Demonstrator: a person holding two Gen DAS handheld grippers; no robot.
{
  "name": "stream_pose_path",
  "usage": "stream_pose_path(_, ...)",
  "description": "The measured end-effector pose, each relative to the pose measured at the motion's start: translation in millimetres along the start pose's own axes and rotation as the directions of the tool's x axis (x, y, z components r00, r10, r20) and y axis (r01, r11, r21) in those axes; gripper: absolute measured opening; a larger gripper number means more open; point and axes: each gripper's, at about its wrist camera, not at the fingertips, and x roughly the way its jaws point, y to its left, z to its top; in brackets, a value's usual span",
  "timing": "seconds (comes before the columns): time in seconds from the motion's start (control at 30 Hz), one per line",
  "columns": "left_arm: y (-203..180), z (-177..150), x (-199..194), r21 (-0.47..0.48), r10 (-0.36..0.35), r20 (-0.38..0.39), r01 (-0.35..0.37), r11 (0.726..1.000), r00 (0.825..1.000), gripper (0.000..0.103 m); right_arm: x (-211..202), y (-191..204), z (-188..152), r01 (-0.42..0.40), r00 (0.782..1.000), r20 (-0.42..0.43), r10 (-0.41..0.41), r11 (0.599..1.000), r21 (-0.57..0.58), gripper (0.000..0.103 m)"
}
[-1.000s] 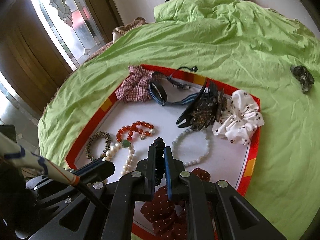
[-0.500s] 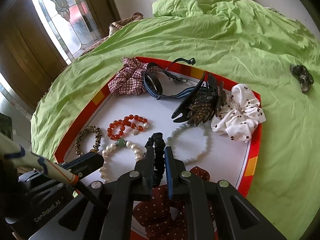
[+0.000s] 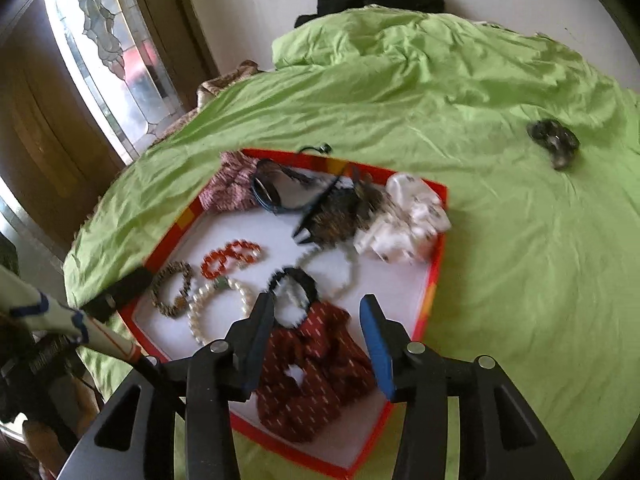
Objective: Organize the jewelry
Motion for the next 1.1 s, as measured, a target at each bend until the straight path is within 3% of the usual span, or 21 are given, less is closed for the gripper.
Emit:
stream_pose_path(0.17, 4, 0, -12, 0.026, 0.115, 0.088, -0.117, 0.993, 0.989, 0.063, -12, 0, -24, 0.018, 1.0, -0.007, -0.018, 0.999, -0.037, 0.049)
stream_pose_path(0.23, 3, 1, -19, 0.038, 0.191, 0.143, -0.198, 0.979, 0.971, 0.07, -16, -2, -35, 0.035, 0.999, -0.012, -0.036, 0.998, -0.051, 0.049)
stream_pose_path(0.37, 5, 4, -34, 0.015, 0.281, 0.244, -0.294, 0.956, 0.928, 0.084, -23, -7, -62, 0.056, 0.997, -0.051, -0.058, 0.997, -0.053, 0.049)
stream_pose_path(0.43, 5, 2, -45, -0.021, 0.34, 0.307, -0.351, 0.936, 0.889, 0.095, -26, -8, -73, 0.058, 0.996, -0.061, -0.061, 0.997, -0.044, 0.049)
stream_pose_path(0.57, -5, -5, -76, -0.054, 0.443, 0.418, -0.465, 0.884, 0.793, 0.099, -38, -6, -89, 0.056, 0.997, -0.054, -0.058, 0.998, -0.036, 0.049)
stream_pose_path(0.63, -15, -10, -94, -0.046, 0.469, 0.446, -0.504, 0.862, 0.762, 0.101, -46, -5, -94, 0.051, 0.998, -0.046, -0.053, 0.998, -0.04, 0.049)
stream_pose_path(0.73, -27, -23, -116, -0.016, 0.465, 0.456, -0.515, 0.857, 0.759, 0.103, -59, -2, -100, 0.051, 0.998, -0.023, -0.052, 0.997, -0.055, 0.049)
stream_pose_path(0.93, -51, -41, -157, 0.054, 0.449, 0.441, -0.523, 0.851, 0.777, 0.103, -79, 1, -107, 0.017, 1.0, 0.013, -0.017, 0.999, -0.038, 0.049)
stream_pose_path(1.0, -60, -45, -167, 0.075, 0.425, 0.437, -0.503, 0.861, 0.793, 0.103, -85, 1, -110, 0.019, 1.0, 0.024, -0.018, 0.999, -0.036, 0.049)
stream_pose_path(1.1, -69, -52, -176, 0.092, 0.375, 0.412, -0.448, 0.889, 0.83, 0.103, -94, 0, -116, 0.029, 0.999, 0.04, -0.028, 0.999, -0.026, 0.051)
